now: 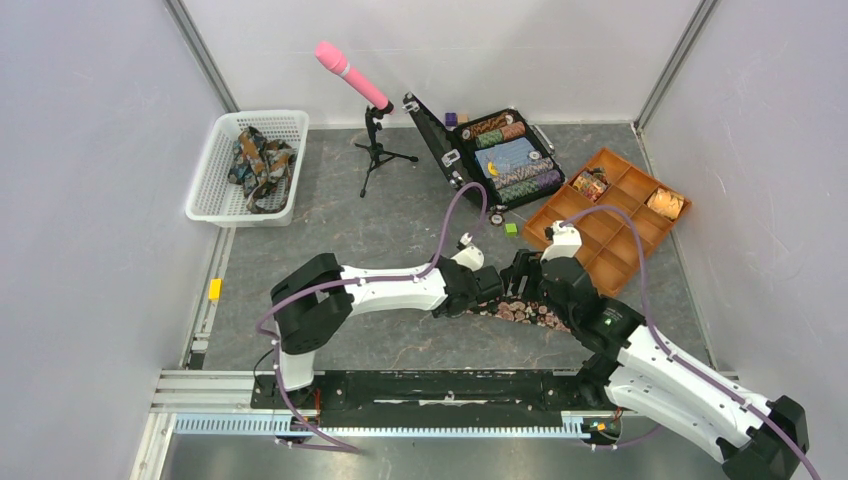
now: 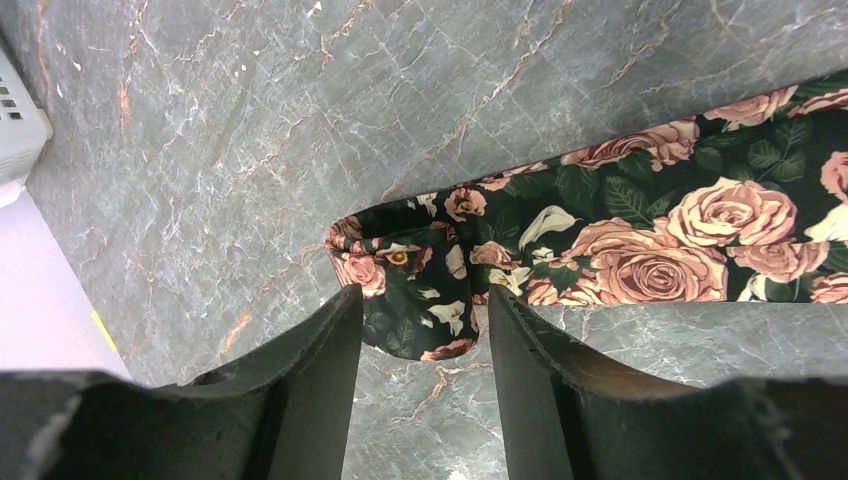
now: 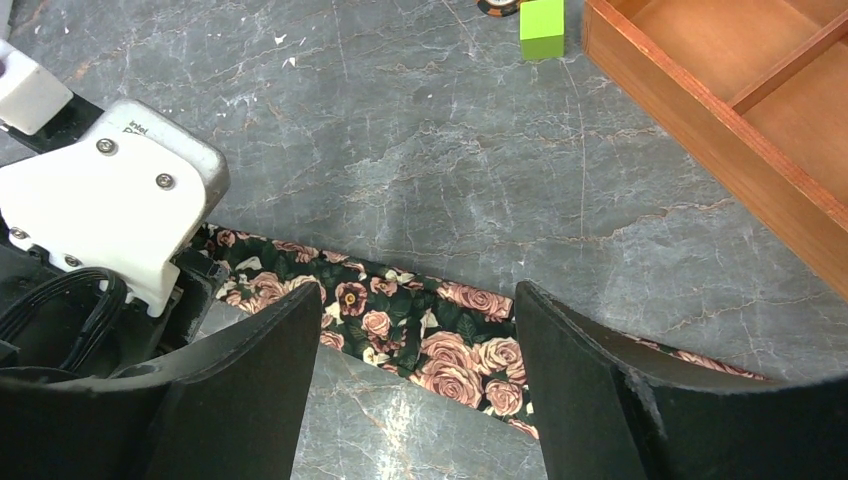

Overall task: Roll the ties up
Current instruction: Roll the tie at the center of the board.

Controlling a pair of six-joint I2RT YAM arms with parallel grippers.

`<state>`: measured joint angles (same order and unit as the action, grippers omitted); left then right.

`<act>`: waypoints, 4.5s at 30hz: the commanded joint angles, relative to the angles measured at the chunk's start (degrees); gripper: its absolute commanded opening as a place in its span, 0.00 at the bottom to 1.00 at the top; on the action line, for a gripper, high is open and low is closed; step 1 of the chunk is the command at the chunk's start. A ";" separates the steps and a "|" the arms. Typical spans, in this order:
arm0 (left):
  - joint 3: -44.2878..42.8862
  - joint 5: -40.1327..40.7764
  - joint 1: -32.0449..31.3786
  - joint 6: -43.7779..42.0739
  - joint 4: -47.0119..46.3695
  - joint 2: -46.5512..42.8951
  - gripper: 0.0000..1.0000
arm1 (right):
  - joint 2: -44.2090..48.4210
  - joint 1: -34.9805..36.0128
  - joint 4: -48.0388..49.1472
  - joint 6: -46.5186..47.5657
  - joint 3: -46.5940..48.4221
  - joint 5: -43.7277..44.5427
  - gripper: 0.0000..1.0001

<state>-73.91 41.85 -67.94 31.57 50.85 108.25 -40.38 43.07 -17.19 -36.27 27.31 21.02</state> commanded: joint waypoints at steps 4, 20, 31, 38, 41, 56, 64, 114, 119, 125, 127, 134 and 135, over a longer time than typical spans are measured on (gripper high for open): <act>-2.37 -0.12 0.37 -0.47 -0.09 -4.46 0.56 | 1.35 -0.09 2.38 -1.24 2.85 1.86 0.77; 15.98 -18.49 12.13 2.61 -19.94 -31.92 0.60 | -1.37 -0.09 6.81 0.37 3.84 -2.09 0.73; 41.78 -41.50 37.61 12.91 -38.16 -55.37 0.68 | -24.30 8.38 32.61 -10.26 2.40 -20.11 0.66; 50.99 -50.81 42.86 18.23 -48.38 -56.40 0.65 | -35.91 10.96 41.75 -14.38 4.67 -23.90 0.61; 52.05 -50.89 42.94 18.10 -49.04 -56.30 0.65 | -38.97 10.98 44.25 -14.74 5.12 -24.90 0.59; 53.69 -54.18 42.95 14.32 -53.31 -53.67 0.64 | -47.48 10.98 48.83 -14.92 7.93 -25.87 0.39; 54.36 -53.98 42.96 13.56 -52.96 -52.53 0.64 | -50.20 10.89 48.83 -15.54 8.81 -25.10 0.33; 56.51 -64.89 42.98 10.64 -75.05 -33.89 0.70 | -53.98 9.31 42.64 -17.25 7.11 -21.46 0.25; 56.41 -65.88 42.96 10.79 -76.60 -31.96 0.70 | -54.01 9.23 42.42 -17.26 6.88 -21.45 0.25; 56.42 -66.86 42.96 10.97 -79.07 -29.25 0.66 | -53.74 8.95 42.24 -17.26 6.71 -21.63 0.25; 56.42 -67.74 42.94 11.14 -80.55 -27.88 0.64 | -53.66 8.90 42.07 -17.17 6.70 -21.63 0.25; 56.17 -70.87 42.72 12.46 -85.79 -23.38 0.56 | -53.34 8.61 41.95 -17.13 6.53 -21.63 0.25; 56.19 -71.14 42.63 12.44 -86.21 -23.01 0.55 | -53.42 8.61 41.89 -16.99 6.53 -21.71 0.25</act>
<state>-17.28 -27.16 -25.19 44.10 -32.40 83.09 -93.95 52.01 24.67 -53.19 34.52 -1.91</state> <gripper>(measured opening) 0.566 0.253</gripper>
